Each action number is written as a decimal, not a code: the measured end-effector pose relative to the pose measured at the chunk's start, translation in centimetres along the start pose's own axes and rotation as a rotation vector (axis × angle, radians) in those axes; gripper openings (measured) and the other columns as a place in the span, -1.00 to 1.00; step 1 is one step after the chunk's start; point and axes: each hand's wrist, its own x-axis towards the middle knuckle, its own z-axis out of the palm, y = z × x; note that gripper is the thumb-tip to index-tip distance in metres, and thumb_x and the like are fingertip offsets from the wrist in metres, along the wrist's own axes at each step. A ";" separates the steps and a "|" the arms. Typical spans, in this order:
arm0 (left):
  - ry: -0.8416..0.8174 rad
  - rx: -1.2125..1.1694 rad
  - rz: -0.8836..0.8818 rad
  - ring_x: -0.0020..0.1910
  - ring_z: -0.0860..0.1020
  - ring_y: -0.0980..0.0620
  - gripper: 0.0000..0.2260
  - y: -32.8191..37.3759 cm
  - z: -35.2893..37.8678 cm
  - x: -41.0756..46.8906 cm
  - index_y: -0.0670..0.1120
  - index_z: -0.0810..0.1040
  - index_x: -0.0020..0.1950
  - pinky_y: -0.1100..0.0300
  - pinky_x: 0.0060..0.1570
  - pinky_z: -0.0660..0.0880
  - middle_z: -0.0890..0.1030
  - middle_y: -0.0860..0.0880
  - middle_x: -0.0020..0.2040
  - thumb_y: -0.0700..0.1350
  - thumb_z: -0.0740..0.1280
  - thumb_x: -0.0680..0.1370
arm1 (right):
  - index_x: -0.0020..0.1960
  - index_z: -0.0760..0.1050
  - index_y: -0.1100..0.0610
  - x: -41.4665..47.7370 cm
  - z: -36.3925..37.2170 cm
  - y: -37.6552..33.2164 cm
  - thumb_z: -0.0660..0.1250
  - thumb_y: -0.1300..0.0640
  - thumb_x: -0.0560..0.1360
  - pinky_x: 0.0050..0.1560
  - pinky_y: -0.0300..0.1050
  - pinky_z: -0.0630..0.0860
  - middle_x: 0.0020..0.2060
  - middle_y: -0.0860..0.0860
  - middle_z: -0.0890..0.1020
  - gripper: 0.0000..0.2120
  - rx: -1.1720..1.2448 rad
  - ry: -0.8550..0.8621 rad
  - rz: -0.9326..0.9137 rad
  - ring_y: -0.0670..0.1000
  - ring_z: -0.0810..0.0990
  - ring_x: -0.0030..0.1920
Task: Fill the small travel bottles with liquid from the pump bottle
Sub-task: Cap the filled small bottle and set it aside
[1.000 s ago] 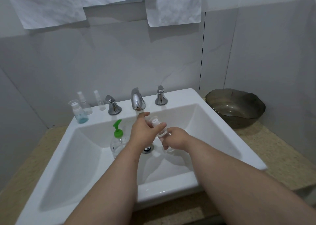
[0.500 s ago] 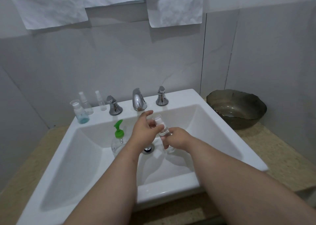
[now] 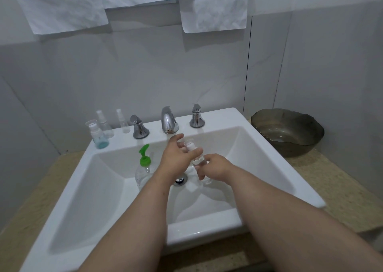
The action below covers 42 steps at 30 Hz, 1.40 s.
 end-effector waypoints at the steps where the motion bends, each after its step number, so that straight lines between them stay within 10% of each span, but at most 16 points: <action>1: 0.045 0.086 0.021 -0.13 0.59 0.15 -0.37 -0.2 0.1 0.1 -0.04 0.38 0.45 0.24 -0.03 0.51 0.56 0.07 -0.09 -0.09 0.60 0.48 | -0.11 0.65 0.14 0.1 0.0 0.1 0.43 0.25 0.34 -0.06 -0.15 0.51 -0.22 -0.06 0.60 -0.87 -0.004 -0.001 0.007 -0.03 0.56 -0.14; 9: -0.041 -0.027 0.017 0.07 0.67 0.02 -0.49 -0.7 -0.6 0.3 -0.13 0.40 0.46 0.32 0.00 0.53 0.69 -0.13 0.14 -0.30 0.48 0.56 | -0.19 0.65 0.11 0.3 -0.1 0.4 0.42 0.21 0.35 -0.02 -0.16 0.52 -0.18 -0.04 0.68 -0.94 0.075 0.012 0.012 0.00 0.60 -0.09; 15: 0.118 0.185 0.004 -0.11 0.56 0.12 -0.44 -0.5 -0.1 0.1 -0.02 0.47 0.33 0.21 -0.04 0.43 0.56 0.02 -0.08 0.03 0.62 0.43 | -0.10 0.60 0.04 0.4 0.1 0.7 0.49 0.12 0.29 0.04 -0.09 0.60 -0.20 -0.13 0.66 -0.81 -0.065 -0.026 -0.003 -0.02 0.64 -0.10; 20: 0.223 0.226 -0.076 0.17 0.61 -0.09 -0.36 -1.0 -0.7 0.3 -0.09 0.51 0.35 0.10 0.11 0.50 0.64 -0.10 0.16 0.17 0.62 0.40 | 0.03 0.61 0.02 0.5 0.2 0.8 0.61 0.02 0.31 0.01 -0.11 0.58 -0.13 -0.16 0.52 -0.66 -0.130 0.008 -0.074 -0.05 0.60 -0.04; 32: 0.221 0.151 -0.152 0.11 0.69 -0.16 -0.17 -2.1 -1.1 1.0 -0.09 0.60 0.32 -0.14 0.21 0.60 0.70 -0.09 0.19 0.41 0.46 0.21 | 0.02 0.54 -0.05 0.8 0.2 1.2 0.63 -0.14 0.29 0.02 -0.09 0.60 -0.07 -0.07 0.66 -0.58 -0.133 0.044 -0.100 -0.02 0.65 -0.12; 42: 0.095 -0.015 -0.082 -0.15 0.66 0.01 -0.52 -1.1 -2.0 1.2 -0.11 0.60 0.35 0.02 0.12 0.63 0.67 -0.11 -0.06 -0.11 0.61 0.46 | 0.04 0.67 0.20 -0.9 -0.2 0.2 0.58 0.03 0.43 -0.17 -0.24 0.49 -0.29 -0.02 0.72 -0.70 0.137 -0.163 -0.067 -0.07 0.65 -0.31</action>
